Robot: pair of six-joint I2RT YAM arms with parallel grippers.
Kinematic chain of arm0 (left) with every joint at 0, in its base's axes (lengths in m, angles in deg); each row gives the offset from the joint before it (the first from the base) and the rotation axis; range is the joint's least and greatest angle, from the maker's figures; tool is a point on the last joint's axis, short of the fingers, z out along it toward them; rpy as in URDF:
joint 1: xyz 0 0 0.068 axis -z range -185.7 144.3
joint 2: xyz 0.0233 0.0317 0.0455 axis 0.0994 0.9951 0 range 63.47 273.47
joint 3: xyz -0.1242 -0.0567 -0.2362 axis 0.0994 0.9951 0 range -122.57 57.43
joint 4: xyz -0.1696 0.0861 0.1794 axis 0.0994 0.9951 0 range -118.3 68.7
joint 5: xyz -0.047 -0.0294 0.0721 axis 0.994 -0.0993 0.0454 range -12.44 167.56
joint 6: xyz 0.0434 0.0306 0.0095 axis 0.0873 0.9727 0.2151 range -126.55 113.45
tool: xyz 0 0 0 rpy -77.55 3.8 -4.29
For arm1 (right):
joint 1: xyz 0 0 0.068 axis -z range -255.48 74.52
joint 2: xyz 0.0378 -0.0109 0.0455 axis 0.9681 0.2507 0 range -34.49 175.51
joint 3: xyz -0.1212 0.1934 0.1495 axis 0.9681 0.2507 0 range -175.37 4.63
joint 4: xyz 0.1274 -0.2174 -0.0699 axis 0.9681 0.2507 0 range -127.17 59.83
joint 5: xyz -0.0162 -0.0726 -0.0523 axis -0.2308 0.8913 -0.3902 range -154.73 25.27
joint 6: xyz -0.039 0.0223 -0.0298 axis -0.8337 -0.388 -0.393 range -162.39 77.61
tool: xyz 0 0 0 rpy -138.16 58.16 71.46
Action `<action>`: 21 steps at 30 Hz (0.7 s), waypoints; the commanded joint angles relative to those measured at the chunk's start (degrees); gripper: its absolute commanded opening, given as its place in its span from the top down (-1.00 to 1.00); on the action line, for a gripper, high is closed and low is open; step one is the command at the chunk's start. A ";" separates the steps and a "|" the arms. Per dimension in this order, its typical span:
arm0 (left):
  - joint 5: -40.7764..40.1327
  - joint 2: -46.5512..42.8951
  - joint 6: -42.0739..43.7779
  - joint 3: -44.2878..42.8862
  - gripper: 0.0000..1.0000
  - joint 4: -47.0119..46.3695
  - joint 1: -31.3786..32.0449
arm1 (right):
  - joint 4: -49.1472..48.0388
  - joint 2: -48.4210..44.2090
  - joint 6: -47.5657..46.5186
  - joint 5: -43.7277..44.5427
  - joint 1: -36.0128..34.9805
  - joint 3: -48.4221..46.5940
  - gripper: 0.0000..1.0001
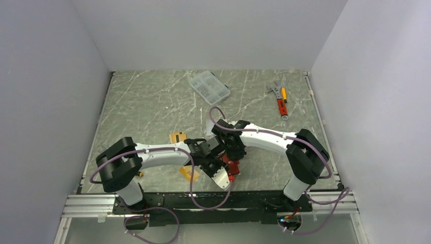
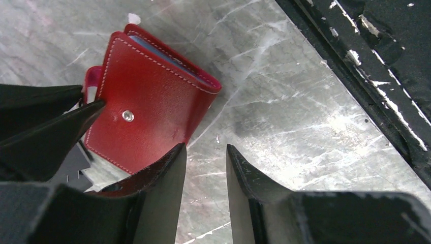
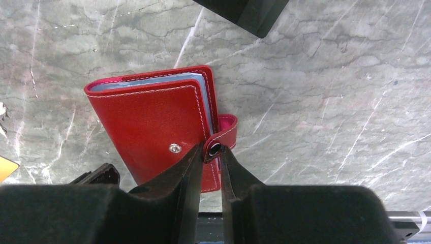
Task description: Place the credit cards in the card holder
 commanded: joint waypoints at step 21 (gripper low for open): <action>-1.13 4.72 2.23 -2.76 0.23 -2.36 0.69 | -1.20 -4.76 1.58 -0.77 -0.84 -0.20 1.00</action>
